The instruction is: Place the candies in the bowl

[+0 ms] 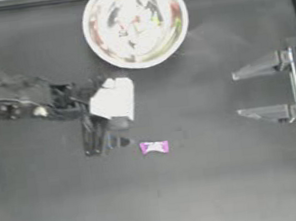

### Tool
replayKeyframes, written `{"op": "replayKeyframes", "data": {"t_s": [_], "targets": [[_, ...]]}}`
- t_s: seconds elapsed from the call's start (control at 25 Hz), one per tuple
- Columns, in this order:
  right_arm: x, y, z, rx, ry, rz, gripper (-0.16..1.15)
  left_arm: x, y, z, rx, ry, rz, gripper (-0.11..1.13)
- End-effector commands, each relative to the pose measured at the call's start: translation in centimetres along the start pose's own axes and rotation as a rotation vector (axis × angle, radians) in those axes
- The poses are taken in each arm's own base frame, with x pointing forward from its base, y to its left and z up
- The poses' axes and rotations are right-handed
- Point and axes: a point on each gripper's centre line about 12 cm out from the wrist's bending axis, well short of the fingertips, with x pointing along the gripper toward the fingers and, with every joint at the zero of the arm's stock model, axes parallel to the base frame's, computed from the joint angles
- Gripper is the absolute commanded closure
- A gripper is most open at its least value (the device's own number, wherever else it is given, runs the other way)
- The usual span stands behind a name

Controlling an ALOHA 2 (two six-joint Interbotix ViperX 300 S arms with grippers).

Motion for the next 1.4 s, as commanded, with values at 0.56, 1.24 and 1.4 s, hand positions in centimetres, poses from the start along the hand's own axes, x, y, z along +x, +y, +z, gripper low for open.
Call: {"op": "replayKeyframes", "data": {"t_s": [0.56,1.24,1.4], "targets": [[0.1,0.1,0.7,0.005,-0.03,0.008,0.02,5.0,-0.8,3.4,0.048,0.04,-0.036,0.02],[0.1,0.7,0.8,0.002,-0.051,0.036,0.02,9.3,-1.2,2.0,0.034,0.137,-0.066,0.02],[0.1,0.7,0.8,0.004,-0.051,0.036,0.02,9.7,-1.2,1.9,0.023,0.157,-0.071,0.02]]}}
